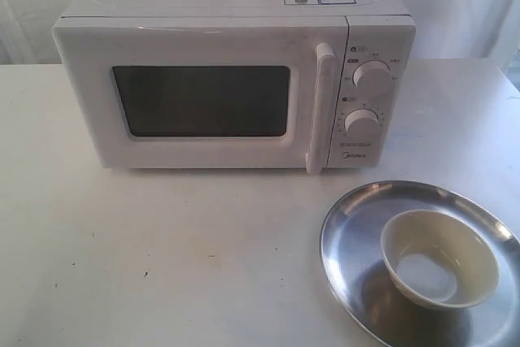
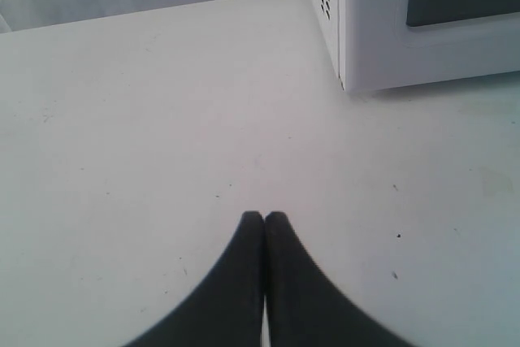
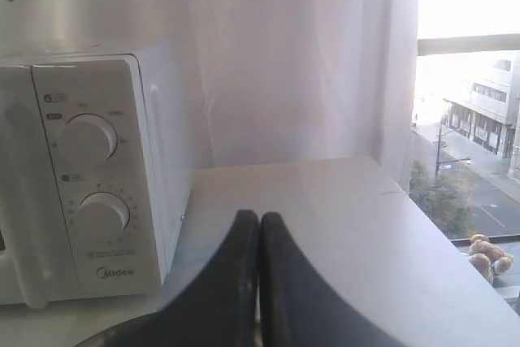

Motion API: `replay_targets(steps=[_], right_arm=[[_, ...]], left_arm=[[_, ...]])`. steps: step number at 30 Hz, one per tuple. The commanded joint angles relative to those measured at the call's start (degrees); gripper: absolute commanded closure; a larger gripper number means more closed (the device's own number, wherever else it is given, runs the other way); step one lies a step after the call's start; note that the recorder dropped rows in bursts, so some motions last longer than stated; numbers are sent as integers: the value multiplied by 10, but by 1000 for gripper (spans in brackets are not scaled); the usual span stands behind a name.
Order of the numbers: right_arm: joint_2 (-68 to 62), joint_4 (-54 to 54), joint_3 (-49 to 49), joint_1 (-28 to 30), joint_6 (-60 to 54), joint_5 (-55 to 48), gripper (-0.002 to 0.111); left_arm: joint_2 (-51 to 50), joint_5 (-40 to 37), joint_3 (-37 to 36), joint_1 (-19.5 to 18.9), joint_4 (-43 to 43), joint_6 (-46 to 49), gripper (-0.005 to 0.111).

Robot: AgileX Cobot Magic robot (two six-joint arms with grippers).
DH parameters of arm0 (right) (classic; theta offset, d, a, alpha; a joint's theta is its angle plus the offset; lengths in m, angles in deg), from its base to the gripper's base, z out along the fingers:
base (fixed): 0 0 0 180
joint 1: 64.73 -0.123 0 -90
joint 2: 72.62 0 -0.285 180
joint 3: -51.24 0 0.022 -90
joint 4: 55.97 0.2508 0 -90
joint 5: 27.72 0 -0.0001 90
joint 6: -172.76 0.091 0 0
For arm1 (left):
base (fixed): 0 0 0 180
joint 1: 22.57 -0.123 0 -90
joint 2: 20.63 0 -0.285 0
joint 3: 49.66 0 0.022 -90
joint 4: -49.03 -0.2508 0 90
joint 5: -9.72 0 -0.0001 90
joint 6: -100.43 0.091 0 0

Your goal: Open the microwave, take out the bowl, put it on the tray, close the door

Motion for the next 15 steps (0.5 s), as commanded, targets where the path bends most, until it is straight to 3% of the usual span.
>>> replay_targets(steps=[1,6,8,11,13,15], right_arm=[[3,-8,3,4,-6,-25,108],[3,-4,3,4,-6,-3,108],[3,122,3,4,-99,-26,108],[3,547,3,3,-558,-35,108],[3,756,3,3,-785,-80,108],[3,823,3,3,-886,-102,108]], left_arm=[[1,1,-2,0,2,-3,107],[1,1,-2,0,2,-3,107],[1,1,-2,0,2,-3,107],[1,1,-2,0,2,-3,107],[1,1,-2,0,2,-3,107],[1,1,-2,0,2,-3,107]])
